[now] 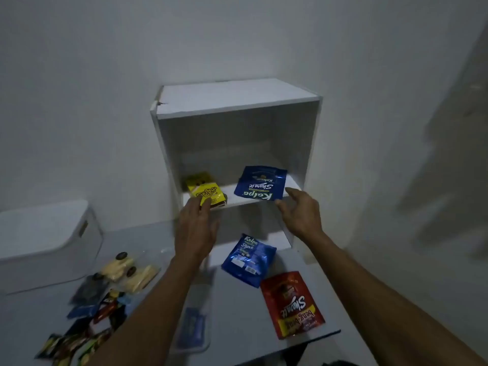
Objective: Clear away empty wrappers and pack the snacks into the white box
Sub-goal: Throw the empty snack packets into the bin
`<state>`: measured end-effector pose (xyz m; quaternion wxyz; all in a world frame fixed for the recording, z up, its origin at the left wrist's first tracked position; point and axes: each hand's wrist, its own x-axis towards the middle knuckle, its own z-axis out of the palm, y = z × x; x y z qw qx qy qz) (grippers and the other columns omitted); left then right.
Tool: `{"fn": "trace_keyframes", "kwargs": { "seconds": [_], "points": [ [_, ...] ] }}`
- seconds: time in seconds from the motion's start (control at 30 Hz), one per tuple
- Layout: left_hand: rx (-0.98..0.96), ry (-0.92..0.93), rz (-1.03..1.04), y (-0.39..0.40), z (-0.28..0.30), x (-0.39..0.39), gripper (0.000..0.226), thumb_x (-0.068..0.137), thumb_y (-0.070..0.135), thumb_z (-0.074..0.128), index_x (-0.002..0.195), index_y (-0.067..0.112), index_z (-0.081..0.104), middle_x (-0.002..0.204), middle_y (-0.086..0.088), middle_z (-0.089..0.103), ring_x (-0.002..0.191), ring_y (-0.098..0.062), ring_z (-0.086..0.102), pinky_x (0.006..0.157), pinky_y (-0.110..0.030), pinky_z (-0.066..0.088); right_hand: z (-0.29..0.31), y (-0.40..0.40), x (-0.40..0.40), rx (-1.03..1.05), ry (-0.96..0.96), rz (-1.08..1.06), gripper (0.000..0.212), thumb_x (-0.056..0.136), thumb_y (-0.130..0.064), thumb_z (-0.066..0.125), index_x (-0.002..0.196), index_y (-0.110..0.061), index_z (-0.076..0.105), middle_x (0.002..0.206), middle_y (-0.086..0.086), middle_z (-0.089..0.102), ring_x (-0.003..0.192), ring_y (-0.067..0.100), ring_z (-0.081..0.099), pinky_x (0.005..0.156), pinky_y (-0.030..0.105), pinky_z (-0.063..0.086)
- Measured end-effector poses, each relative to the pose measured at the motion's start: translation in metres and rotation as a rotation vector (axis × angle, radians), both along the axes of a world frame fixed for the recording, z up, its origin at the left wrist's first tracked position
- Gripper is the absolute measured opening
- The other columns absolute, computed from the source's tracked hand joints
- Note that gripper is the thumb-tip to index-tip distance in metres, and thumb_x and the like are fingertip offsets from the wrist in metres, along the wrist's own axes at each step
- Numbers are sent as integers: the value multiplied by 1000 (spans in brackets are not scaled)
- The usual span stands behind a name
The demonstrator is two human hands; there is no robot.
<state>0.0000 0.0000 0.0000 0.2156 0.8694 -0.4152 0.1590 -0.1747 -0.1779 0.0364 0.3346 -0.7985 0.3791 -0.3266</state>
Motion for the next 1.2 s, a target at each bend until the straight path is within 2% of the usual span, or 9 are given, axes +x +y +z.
{"fn": "trace_keyframes", "kwargs": {
  "seconds": [0.1, 0.2, 0.3, 0.43, 0.5, 0.63, 0.83, 1.07, 1.2],
  "points": [
    [28, -5, -19, -20, -11, 28, 65, 85, 24, 72, 142, 9, 45, 151, -19, 37, 140, -38, 32, 112, -50, 33, -14, -25, 31, -115, 70, 15, 43, 87, -30, 71, 128, -17, 62, 124, 6, 65, 109, 24, 61, 83, 27, 46],
    [96, -5, -17, -38, -23, 50, 67, 84, 23, 72, 143, 7, 43, 153, -21, 34, 143, -40, 25, 116, -51, 27, -39, -47, 56, -185, 206, 31, 56, 84, -41, 70, 135, -22, 57, 134, 3, 59, 119, 25, 55, 94, 43, 51],
    [139, 15, -6, -47, -30, 64, 66, 88, 24, 68, 145, 9, 40, 156, -19, 29, 146, -39, 18, 117, -48, 22, -54, -62, 68, -320, 340, 52, 64, 86, -38, 70, 143, -16, 50, 148, 10, 46, 134, 32, 40, 107, 45, 38],
    [121, 114, 22, -50, -38, 64, 60, 94, 17, 60, 148, 10, 36, 159, -14, 24, 150, -33, 9, 113, -44, 31, -68, -74, 76, -470, 492, 75, 53, 89, -37, 66, 137, -18, 53, 146, 5, 49, 136, 36, 38, 100, 49, 41],
    [105, 86, 33, -49, -41, 63, 61, 89, 3, 63, 145, 7, 41, 156, -16, 31, 148, -35, 16, 107, -47, 40, -73, -76, 77, -492, 524, 99, 43, 91, -33, 65, 131, -19, 58, 140, 2, 55, 133, 35, 41, 96, 47, 45],
    [83, 2, 46, -49, -46, 67, 67, 65, -15, 78, 128, 0, 59, 137, -21, 54, 133, -40, 44, 92, -46, 52, -78, -82, 77, -589, 468, 113, 25, 90, -19, 67, 115, -17, 68, 120, 1, 67, 110, 32, 53, 80, 38, 50],
    [40, -3, 55, -45, -39, 60, 70, 58, -19, 79, 122, 2, 64, 132, -19, 58, 129, -40, 50, 86, -46, 55, -73, -91, 70, -550, 380, 152, 23, 95, -10, 59, 112, -18, 72, 115, 1, 72, 105, 28, 53, 68, 36, 48],
    [-35, 33, 20, -38, -27, 52, 42, 79, -6, 70, 119, 7, 68, 129, -15, 62, 127, -30, 50, 94, -40, 51, -49, -85, 54, -431, 130, 91, 18, 94, -14, 60, 103, -17, 75, 93, 9, 74, 92, 31, 57, 63, 31, 44],
    [-245, 92, -17, -38, -8, 39, 28, 86, 1, 66, 114, 8, 71, 117, -13, 68, 116, -30, 56, 96, -35, 45, -21, -82, 43, -403, -2, 38, 20, 94, -22, 62, 109, -22, 75, 90, 12, 73, 85, 32, 62, 66, 32, 47]
  ]
}}
